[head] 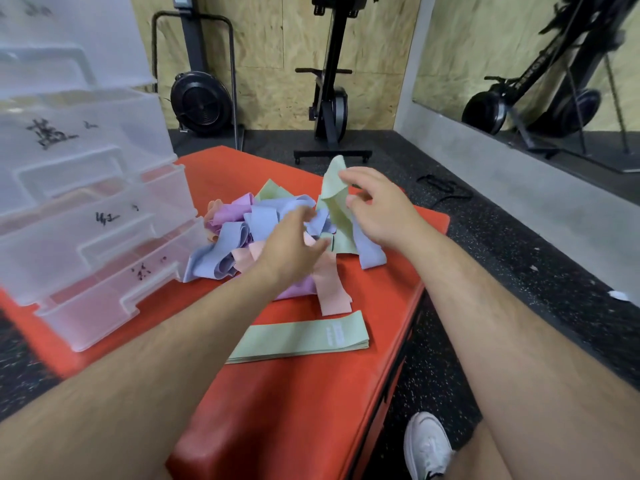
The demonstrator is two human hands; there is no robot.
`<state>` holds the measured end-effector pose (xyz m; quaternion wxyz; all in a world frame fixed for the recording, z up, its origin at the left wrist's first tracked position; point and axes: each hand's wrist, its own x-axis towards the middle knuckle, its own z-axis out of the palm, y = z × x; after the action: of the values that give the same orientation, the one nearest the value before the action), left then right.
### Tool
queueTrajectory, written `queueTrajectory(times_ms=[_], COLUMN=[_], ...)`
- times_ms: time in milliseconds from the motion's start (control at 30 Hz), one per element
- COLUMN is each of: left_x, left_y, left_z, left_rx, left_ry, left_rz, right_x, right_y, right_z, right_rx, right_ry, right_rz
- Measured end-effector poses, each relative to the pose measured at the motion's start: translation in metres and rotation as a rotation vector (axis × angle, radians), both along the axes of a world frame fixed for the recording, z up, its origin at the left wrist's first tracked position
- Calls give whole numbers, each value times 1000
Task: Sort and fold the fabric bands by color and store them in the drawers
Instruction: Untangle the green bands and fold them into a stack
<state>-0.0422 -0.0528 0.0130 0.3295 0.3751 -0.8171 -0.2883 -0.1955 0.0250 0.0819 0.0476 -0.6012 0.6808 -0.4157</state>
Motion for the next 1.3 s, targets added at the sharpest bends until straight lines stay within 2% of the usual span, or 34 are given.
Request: queueTrajectory(times_ms=[67, 133, 200, 267, 433, 600, 733, 833, 933, 1067, 1100, 1167, 1300], left_x=[5, 11, 16, 19, 29, 33, 34, 34, 40, 54, 57, 63, 75], left_y=[6, 16, 21, 21, 18, 14, 14, 18, 15, 7, 6, 4, -5], left_z=[19, 31, 33, 32, 42, 44, 45, 51, 54, 49, 49, 49, 51], left_rx=[75, 148, 206, 269, 445, 496, 502, 522, 448, 22, -24, 0, 78], left_ry=[244, 374, 394, 390, 524, 558, 594, 622, 536, 169, 147, 200, 305], left_rz=[-38, -124, -171, -125, -59, -44, -25, -65, -14, 91, 72, 29, 115], right_x=[8, 13, 16, 18, 32, 28, 28, 36, 42, 47, 49, 53, 54], right_y=[6, 12, 16, 17, 13, 11, 7, -3, -14, -25, -26, -28, -28], right_z=[4, -3, -11, -14, -11, -14, -25, -32, -34, -36, -35, -35, -33], right_rx=[-31, -35, -6, 11, -14, 83, 188, 139, 64, 105, 115, 128, 174], right_ry=[-20, -38, -38, -68, -161, -149, -50, -35, -84, -88, -84, -89, -56], right_rz=[29, 55, 75, 81, 78, 91, 106, 128, 143, 170, 185, 200, 205])
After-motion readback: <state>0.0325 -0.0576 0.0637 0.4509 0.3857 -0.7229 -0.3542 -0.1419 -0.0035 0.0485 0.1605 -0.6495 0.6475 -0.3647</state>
